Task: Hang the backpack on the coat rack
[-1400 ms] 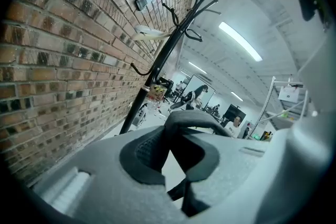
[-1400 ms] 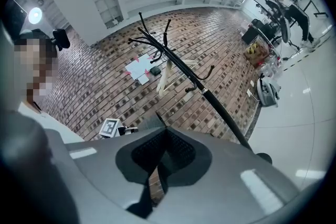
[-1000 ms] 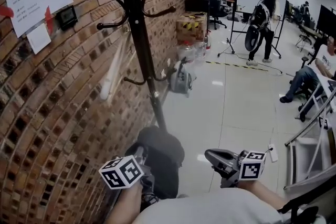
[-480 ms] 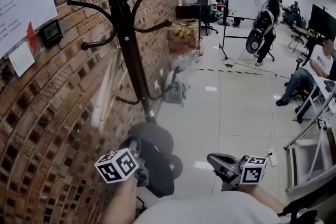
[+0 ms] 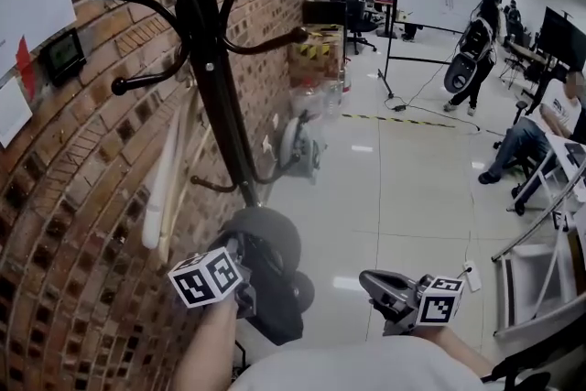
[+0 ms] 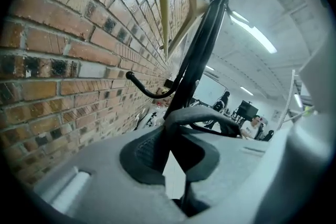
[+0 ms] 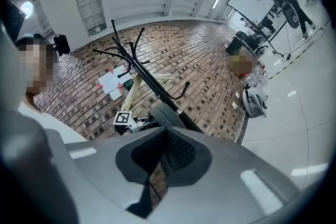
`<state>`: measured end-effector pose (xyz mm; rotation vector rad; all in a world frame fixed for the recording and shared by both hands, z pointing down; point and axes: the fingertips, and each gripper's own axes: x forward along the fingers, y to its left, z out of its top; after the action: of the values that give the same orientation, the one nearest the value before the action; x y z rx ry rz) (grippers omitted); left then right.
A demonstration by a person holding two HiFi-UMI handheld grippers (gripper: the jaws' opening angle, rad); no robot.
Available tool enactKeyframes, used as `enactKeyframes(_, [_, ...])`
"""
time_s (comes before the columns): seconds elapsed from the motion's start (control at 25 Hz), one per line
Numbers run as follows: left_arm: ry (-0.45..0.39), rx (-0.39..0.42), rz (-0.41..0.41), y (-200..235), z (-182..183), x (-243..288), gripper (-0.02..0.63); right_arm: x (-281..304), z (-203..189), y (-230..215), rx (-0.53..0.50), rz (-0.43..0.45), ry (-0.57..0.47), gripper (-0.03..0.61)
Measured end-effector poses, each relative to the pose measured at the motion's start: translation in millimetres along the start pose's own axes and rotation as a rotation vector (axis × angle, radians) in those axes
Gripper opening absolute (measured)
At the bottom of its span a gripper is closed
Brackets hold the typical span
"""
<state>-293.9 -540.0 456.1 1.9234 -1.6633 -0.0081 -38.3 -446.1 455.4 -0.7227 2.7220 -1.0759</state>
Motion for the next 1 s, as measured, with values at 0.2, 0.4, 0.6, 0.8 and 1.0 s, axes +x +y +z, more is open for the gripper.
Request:
enactKeyframes(0.2, [0.050, -0.001, 0.031, 17, -19, 20, 0.025, 10, -3, -10, 0.019, -0.002, 0.011, -0.002])
enactKeyframes(0.4, [0.104, -0.032, 0.060, 36, -50, 25, 0.025, 14, -10, -12, 0.036, 0.001, 0.030, -0.002])
enactKeyframes(0.6, [0.106, -0.029, 0.065, 39, -65, 27, 0.026, 7, -18, -14, 0.055, -0.005, 0.041, -0.002])
enactKeyframes(0.8, [0.101, 0.083, 0.038, 40, -74, 32, 0.026, 4, -24, -10, 0.057, 0.005, 0.050, -0.002])
enactKeyframes(1.0, [0.081, 0.288, -0.022, 33, -94, 34, 0.028, -5, -32, -6, 0.060, 0.007, 0.061, -0.002])
